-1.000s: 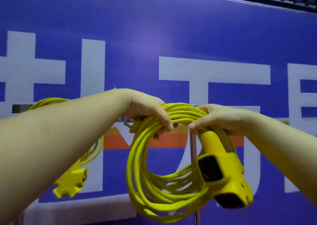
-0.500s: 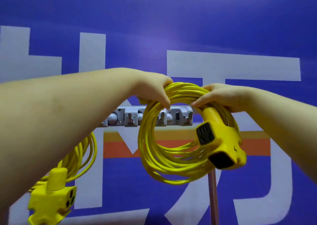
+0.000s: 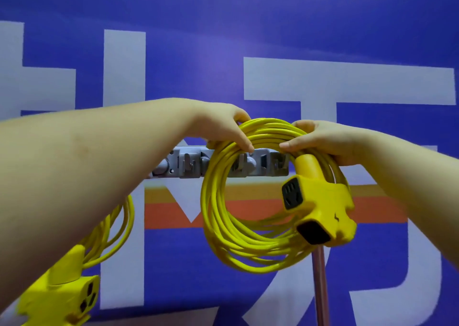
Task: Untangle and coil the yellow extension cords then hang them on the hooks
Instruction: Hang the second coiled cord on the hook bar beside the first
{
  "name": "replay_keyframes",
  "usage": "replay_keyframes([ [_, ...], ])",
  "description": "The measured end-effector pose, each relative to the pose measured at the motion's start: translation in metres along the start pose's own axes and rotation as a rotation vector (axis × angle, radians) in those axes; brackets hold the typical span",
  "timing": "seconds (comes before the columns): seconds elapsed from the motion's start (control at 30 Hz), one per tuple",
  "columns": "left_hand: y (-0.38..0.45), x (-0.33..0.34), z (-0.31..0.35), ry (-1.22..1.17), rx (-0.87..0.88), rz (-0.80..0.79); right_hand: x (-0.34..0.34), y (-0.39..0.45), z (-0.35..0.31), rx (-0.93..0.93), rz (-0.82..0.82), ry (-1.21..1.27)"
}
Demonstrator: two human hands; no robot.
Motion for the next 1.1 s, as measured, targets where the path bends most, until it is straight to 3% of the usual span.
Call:
replay_keyframes([
  [0.17,-0.002,0.004,-0.005,-0.071,-0.004,0.0,-0.001,-0.002,0.003,-0.057,0.103,-0.026],
  [0.6,-0.03,0.015,-0.01,-0.158,0.043,0.115,0.024,-0.021,0.04,0.006,0.202,0.303],
  [0.73,-0.04,0.026,-0.01,0.177,0.124,0.24,0.034,-0.031,0.041,0.002,0.359,0.3],
  [0.83,-0.043,0.026,-0.009,0.39,0.134,0.225,0.04,-0.038,0.035,-0.028,0.419,0.163],
  [0.97,-0.051,0.017,-0.012,0.164,0.027,0.137,0.044,-0.044,0.017,-0.153,0.428,0.003],
  [1.1,-0.06,0.009,-0.019,-0.018,0.052,0.361,0.047,-0.043,0.005,-0.247,0.43,-0.073],
])
Point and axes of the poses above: each hand's wrist, its own y-axis towards the middle knuckle, its own x-axis out of the palm, z = x × y, the point moved 1 cm from there along y, towards the middle knuckle, and after that the axes turned 15 degrees about z, right-handed, at the moved point
